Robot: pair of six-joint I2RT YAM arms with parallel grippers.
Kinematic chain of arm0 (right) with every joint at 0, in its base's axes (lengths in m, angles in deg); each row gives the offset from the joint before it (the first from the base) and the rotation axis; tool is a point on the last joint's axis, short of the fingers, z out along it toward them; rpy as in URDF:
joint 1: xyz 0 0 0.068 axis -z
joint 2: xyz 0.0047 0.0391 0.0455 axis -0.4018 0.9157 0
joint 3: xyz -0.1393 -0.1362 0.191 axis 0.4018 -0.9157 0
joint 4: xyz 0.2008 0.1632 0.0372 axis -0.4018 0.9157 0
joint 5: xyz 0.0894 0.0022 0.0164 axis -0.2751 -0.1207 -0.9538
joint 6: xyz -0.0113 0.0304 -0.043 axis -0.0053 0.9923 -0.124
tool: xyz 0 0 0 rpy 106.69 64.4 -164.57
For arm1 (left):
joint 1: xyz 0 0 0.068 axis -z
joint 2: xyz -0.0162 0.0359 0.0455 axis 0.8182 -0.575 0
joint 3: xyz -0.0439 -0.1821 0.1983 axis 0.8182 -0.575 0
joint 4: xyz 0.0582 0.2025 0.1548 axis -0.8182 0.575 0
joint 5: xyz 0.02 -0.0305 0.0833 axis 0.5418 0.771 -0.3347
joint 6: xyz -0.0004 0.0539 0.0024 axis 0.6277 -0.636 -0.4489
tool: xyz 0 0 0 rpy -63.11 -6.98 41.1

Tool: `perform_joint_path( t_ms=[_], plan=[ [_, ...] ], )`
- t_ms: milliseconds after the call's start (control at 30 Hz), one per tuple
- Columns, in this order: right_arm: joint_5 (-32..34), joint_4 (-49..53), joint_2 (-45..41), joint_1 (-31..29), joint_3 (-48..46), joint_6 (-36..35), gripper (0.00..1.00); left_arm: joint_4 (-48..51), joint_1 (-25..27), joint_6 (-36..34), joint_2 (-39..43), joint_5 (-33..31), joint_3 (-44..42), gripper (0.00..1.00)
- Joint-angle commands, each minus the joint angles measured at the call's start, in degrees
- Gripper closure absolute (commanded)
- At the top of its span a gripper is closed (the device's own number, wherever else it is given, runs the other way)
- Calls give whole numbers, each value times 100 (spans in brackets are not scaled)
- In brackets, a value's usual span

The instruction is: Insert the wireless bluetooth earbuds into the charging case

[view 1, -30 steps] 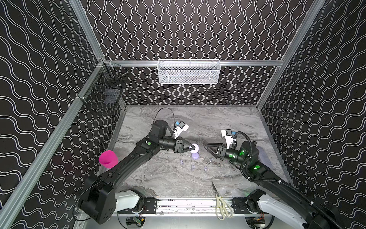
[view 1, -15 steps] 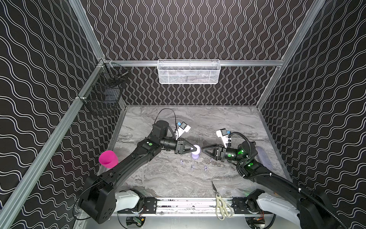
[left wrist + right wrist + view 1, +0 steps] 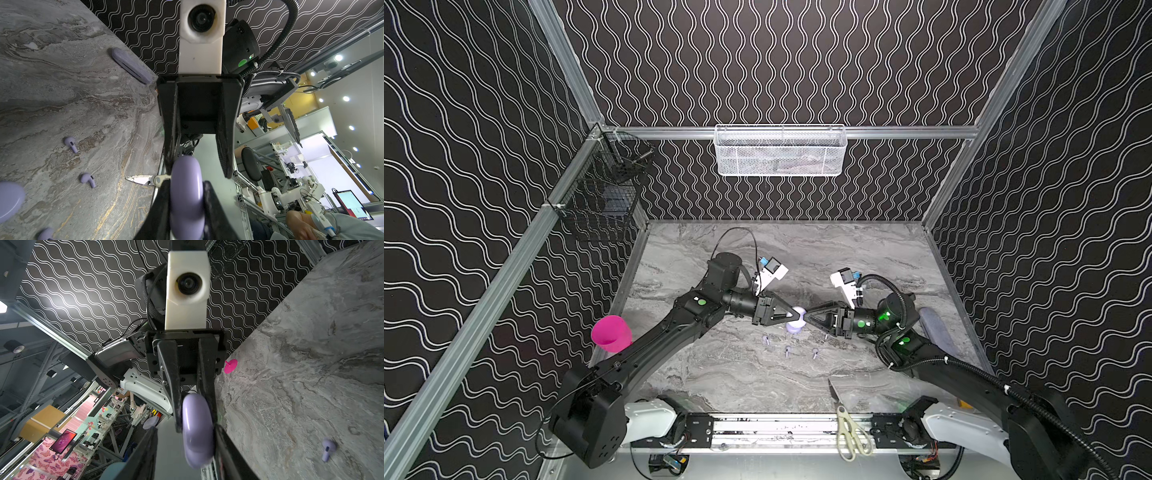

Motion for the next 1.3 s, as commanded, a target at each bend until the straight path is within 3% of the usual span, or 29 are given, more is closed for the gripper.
perform_joint_path(
  t_ms=[0, 667, 833, 1033, 1267],
  plan=[
    [-189, -88, 24, -89, 112, -134, 56, -37, 4, -106, -40, -74, 42, 88],
    [-220, -149, 24, -162, 17, -84, 79, 72, 5, -165, -26, -123, 62, 88],
    [-174, -93, 0, -171, 23, -126, 81, -4, 3, -104, -38, -110, 43, 87],
    [-49, 123, -102, -168, -27, -243, 81, -95, 0, 48, 29, -121, 51, 63],
    [78, 307, -260, -162, -37, -317, 80, -79, 7, 97, 186, -178, 56, 47]
  ],
)
